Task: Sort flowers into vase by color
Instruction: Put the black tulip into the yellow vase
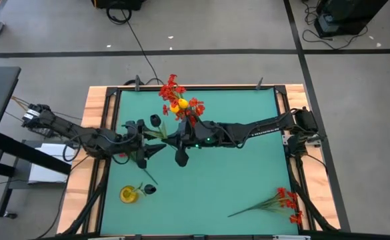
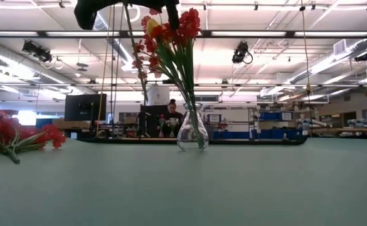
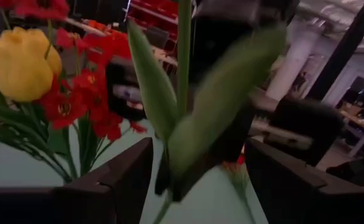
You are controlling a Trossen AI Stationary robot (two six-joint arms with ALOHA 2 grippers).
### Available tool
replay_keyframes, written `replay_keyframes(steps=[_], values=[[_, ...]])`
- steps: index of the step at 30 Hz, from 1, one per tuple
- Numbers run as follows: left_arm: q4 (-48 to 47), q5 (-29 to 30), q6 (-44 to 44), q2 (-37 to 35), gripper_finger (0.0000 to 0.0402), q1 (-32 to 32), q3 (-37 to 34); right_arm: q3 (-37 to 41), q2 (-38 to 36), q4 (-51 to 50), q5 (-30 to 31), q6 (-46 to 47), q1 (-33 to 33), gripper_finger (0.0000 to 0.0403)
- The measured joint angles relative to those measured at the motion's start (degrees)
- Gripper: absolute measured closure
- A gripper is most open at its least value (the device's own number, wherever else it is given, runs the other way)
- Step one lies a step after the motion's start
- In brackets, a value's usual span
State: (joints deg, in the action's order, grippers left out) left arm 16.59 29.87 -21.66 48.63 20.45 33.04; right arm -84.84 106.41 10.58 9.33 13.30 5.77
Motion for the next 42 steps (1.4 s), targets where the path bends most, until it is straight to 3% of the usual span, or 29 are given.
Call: replay_keyframes(steps=[3,16,18,22,25,29,33,38,42], values=[[0.37,0.2,-0.02,0.63,0.0166,-0.37,0.0,0.0,0.0,0.12,0.15,-0.02,-0.02,0.0386],[2.31,0.25,0.33,0.61,0.0344,-2.04,0.0,0.0,-0.02,0.06,-0.42,-0.01,0.03,0.0385],[2.33,-0.86,0.36,0.61,0.038,-2.01,0.0,0.0,-0.02,-0.03,-0.47,0.47,0.05,0.0377],[1.91,-3.16,2.29,0.26,0.0392,-1.11,0.02,0.02,-0.02,-0.69,-0.25,0.61,0.4,0.0331],[-5.74,-3.82,4.52,-1.07,0.0395,0.68,2.96,0.02,-0.02,-1.53,0.51,2.09,0.81,0.0286],[-29.38,-5.8,4.5,-2.37,0.0396,3.2,13.62,0.02,-0.07,-3.0,0.77,4.69,1.34,0.0238],[-49.11,-10.09,3.06,-2.17,0.0396,5.32,25.54,0.09,-0.09,-4.1,1.78,7.79,1.78,0.0219],[-56.94,-13.21,0.8,-3.06,0.0395,8.8,35.06,0.09,-0.09,-5.52,1.65,10.01,1.89,0.0219],[-57.94,-13.23,-1.41,-5.45,0.0395,12.11,34.97,0.09,-0.09,-6.8,2.18,12.37,1.84,0.022]])
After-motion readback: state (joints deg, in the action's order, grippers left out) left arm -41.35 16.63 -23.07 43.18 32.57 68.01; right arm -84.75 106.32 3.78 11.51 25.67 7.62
